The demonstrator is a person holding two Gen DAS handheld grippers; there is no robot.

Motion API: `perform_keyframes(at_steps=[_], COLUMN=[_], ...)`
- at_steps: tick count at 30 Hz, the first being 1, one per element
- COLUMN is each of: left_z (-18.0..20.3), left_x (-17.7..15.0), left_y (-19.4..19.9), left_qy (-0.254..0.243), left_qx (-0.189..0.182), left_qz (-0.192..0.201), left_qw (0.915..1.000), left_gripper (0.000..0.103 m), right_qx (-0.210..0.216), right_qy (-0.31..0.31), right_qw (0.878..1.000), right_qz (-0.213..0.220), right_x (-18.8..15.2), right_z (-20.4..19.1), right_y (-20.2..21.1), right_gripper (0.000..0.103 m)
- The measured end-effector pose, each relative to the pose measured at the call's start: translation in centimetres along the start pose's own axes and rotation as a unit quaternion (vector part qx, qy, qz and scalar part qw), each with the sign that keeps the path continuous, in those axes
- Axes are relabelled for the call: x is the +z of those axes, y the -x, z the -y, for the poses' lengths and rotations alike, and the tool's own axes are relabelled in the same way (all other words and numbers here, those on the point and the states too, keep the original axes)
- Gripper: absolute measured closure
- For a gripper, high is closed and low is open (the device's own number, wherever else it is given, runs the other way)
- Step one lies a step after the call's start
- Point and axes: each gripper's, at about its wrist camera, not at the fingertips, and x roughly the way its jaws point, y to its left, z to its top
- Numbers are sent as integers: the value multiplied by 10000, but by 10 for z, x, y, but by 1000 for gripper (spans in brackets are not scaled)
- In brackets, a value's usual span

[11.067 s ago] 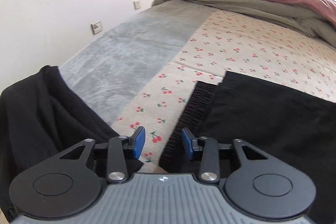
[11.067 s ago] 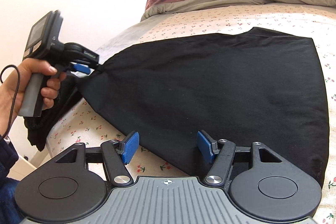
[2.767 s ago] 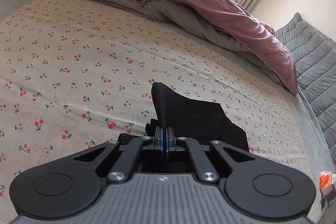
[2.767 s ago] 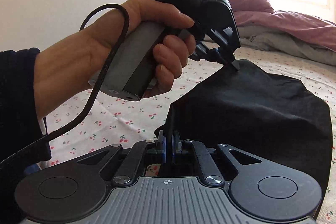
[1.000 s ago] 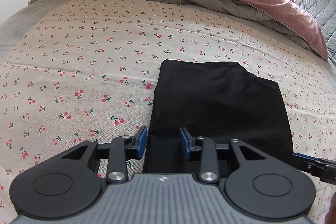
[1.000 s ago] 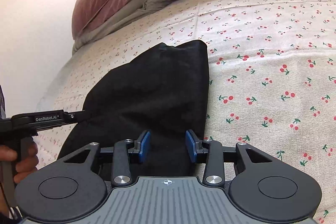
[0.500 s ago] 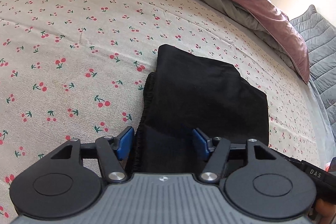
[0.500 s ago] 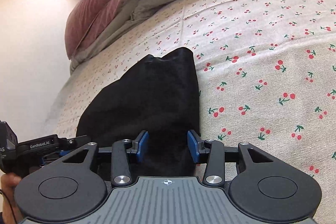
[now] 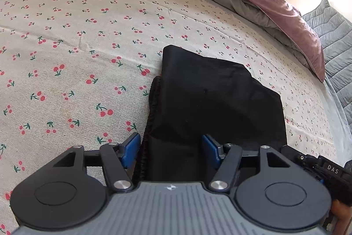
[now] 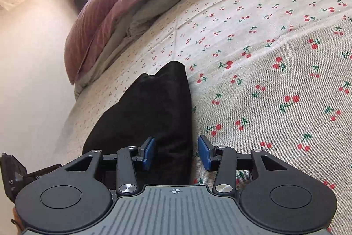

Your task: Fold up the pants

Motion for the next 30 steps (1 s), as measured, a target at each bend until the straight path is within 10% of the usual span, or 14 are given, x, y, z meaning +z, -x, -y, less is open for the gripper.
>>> perform_keyframes(at_steps=[4,10,26,30], left_z=[5,13,107,120], left_x=[-3,6,44,33], left_y=[2,12,-49,-71], left_qy=[-132,-36,-314,-760], left_qx=[215,21,-462,97], left_qz=[198,499,830,867], left_qw=[9995,9987,9950,9933], left_gripper=[53,102,101,65], right_qx=[-285,-629,-967,-1265], right_qy=[659,1393,1755,1220], right_qw=[9974,9879,9744,9833], right_qz=[53,273,1020,477], right_x=[-10,-1,106,108], right_z=[-23,-49,-25,24], right_y=[-7,1,39,6], right_gripper=[77,97,97,87])
